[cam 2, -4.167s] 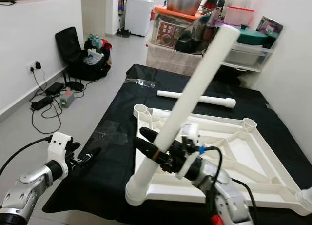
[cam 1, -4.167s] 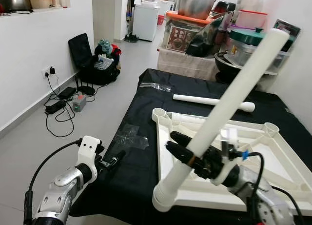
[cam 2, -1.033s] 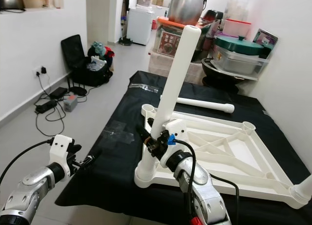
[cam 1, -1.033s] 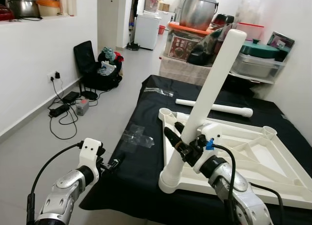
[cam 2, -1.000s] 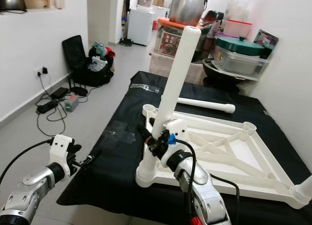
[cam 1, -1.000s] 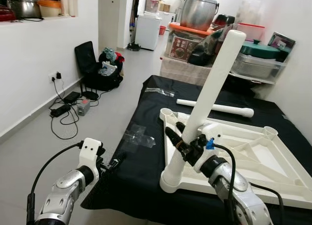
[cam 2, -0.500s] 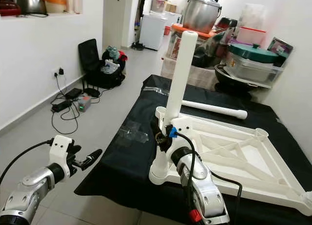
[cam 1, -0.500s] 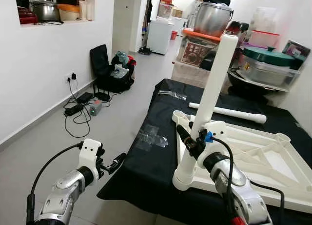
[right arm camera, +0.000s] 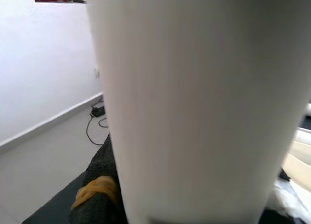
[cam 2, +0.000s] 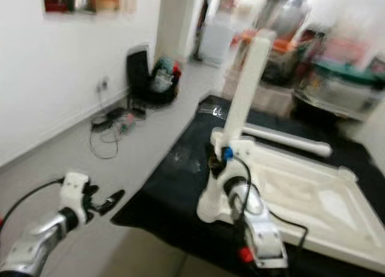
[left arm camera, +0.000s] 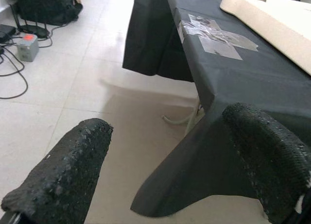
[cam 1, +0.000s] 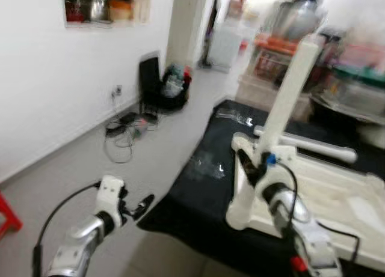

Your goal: Building children table

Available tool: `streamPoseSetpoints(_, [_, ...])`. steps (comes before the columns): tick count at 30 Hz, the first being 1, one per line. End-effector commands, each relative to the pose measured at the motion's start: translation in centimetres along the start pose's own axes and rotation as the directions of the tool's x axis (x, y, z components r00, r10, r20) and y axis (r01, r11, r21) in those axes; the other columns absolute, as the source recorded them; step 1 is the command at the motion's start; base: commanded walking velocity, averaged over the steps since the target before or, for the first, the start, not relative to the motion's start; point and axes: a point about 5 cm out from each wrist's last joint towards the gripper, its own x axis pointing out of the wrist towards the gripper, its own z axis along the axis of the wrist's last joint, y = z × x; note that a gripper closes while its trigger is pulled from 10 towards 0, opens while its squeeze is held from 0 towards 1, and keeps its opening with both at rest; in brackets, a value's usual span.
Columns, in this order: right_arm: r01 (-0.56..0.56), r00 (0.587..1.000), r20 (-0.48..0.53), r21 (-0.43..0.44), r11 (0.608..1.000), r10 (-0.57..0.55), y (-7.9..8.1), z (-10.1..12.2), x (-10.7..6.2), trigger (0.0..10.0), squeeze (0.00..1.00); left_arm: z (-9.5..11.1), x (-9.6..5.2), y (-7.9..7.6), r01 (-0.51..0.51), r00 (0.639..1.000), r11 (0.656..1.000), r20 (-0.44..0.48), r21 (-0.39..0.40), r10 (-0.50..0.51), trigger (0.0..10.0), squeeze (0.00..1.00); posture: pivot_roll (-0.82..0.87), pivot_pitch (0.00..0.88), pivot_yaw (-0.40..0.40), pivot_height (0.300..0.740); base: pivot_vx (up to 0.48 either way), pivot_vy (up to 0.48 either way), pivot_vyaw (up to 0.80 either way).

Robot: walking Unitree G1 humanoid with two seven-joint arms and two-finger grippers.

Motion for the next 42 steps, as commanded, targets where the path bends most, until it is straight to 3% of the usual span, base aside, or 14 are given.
streamPoseSetpoints(1, [0.041, 0.941, -0.337, 0.035, 0.999, -0.027, -0.5, -7.0, -1.5, 10.0, 0.00, 0.2, 0.4, -0.5, 0.023, 1.000, 1.000, -0.001, 0.011, -0.023, 10.0, 0.00, 0.06, 0.000, -0.147, 0.740, 0.000, 0.000, 0.00])
streamPoseSetpoints(26, [0.080, 0.941, -0.334, 0.051, 0.995, -0.058, -0.6, -6.9, -1.0, 10.0, 0.00, 0.1, 0.5, -0.6, 0.028, 1.000, 1.000, -0.002, 0.011, -0.028, 10.0, 0.00, 0.06, 0.000, -0.146, 0.740, 0.000, 0.000, 0.00])
streamPoseSetpoints(27, [0.082, 0.942, -0.330, 0.054, 0.995, -0.060, -0.6, -6.9, -1.0, 10.0, 0.00, 0.1, 0.5, -0.6, 0.029, 1.000, 1.000, -0.002, 0.011, -0.029, 10.0, 0.00, 0.06, 0.000, -0.146, 0.740, 0.000, 0.000, 0.00])
streamPoseSetpoints(28, [0.055, 0.979, -0.199, 0.041, 0.998, -0.045, -0.5, -4.8, -0.5, 10.0, 0.00, 0.3, 0.6, -0.4, 0.031, 1.000, 0.999, 0.000, 0.014, -0.031, 10.0, 0.00, 0.05, 0.000, -0.140, 0.740, 0.000, 0.000, 0.00])
streamPoseSetpoints(42, [0.043, 0.984, -0.174, 0.038, 0.998, -0.036, -0.2, -4.4, -0.4, 10.0, 0.00, 0.3, 0.7, -0.4, 0.036, 0.999, 0.999, 0.001, 0.016, -0.036, 10.0, 0.00, 0.05, 0.000, -0.135, 0.740, 0.000, 0.000, 0.00])
